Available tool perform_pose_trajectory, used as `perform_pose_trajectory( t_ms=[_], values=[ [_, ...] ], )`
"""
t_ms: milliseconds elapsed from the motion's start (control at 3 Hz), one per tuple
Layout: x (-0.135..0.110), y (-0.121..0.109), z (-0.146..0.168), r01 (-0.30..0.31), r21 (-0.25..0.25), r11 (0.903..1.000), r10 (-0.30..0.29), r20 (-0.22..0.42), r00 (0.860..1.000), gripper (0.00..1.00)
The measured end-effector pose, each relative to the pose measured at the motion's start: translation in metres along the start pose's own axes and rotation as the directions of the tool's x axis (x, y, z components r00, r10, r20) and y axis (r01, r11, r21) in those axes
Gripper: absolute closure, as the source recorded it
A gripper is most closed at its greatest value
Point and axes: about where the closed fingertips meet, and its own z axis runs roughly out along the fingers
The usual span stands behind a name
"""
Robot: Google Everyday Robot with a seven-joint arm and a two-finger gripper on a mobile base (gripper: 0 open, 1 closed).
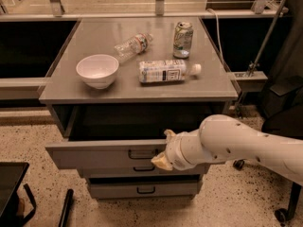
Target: Open top drawer
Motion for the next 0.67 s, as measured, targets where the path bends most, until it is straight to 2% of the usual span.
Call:
perform_pose_trajectory(
  t_ms=[667],
  values=[
    [0.0002,0.0056,-0.0017,-0.010,-0.006,0.9999,0.010,0.007,1.000,1.00]
  ],
)
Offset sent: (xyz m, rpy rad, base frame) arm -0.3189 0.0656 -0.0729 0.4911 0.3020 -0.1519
